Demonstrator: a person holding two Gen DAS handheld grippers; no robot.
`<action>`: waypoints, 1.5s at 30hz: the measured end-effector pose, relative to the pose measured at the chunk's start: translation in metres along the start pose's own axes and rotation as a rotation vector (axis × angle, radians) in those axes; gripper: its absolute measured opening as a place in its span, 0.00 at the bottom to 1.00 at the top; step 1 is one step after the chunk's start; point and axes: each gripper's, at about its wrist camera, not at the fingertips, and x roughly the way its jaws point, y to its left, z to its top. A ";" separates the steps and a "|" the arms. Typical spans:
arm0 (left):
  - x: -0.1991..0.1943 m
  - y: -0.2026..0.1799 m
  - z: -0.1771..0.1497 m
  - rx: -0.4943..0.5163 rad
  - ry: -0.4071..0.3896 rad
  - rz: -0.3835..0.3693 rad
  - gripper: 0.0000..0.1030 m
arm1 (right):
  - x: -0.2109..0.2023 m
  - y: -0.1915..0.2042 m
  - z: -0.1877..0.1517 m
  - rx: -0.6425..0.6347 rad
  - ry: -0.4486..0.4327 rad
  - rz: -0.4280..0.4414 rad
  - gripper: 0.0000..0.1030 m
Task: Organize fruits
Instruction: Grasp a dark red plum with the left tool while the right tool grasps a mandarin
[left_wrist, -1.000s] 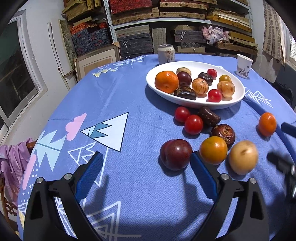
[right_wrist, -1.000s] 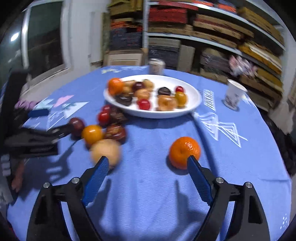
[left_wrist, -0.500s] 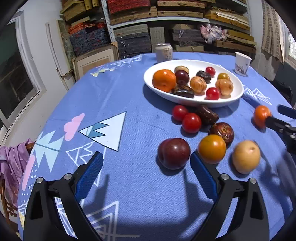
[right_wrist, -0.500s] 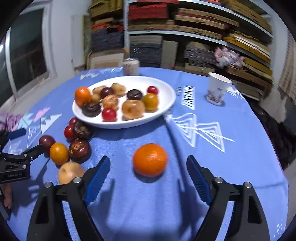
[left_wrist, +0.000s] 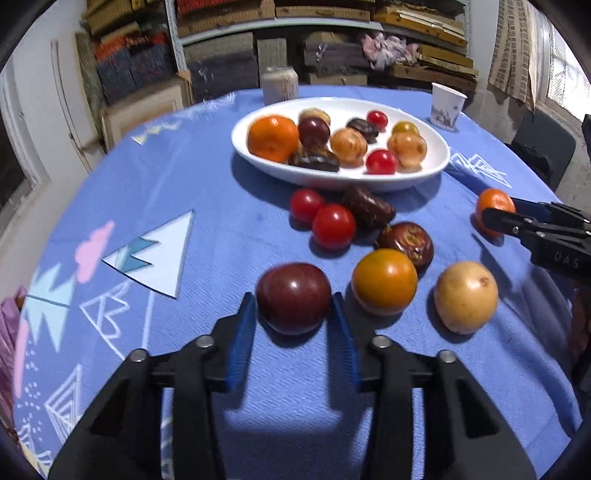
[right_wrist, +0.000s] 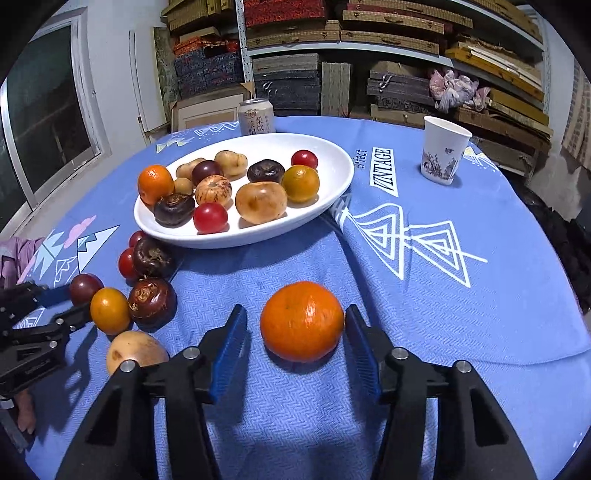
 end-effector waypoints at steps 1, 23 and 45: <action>-0.001 0.000 0.000 0.001 -0.005 -0.006 0.39 | 0.001 -0.001 0.000 0.002 0.003 0.000 0.52; 0.004 0.003 0.006 -0.025 -0.012 -0.040 0.40 | 0.007 -0.008 -0.001 0.047 0.032 0.034 0.47; -0.016 0.021 0.031 -0.120 -0.084 -0.057 0.38 | -0.029 -0.008 0.012 0.087 -0.084 0.115 0.46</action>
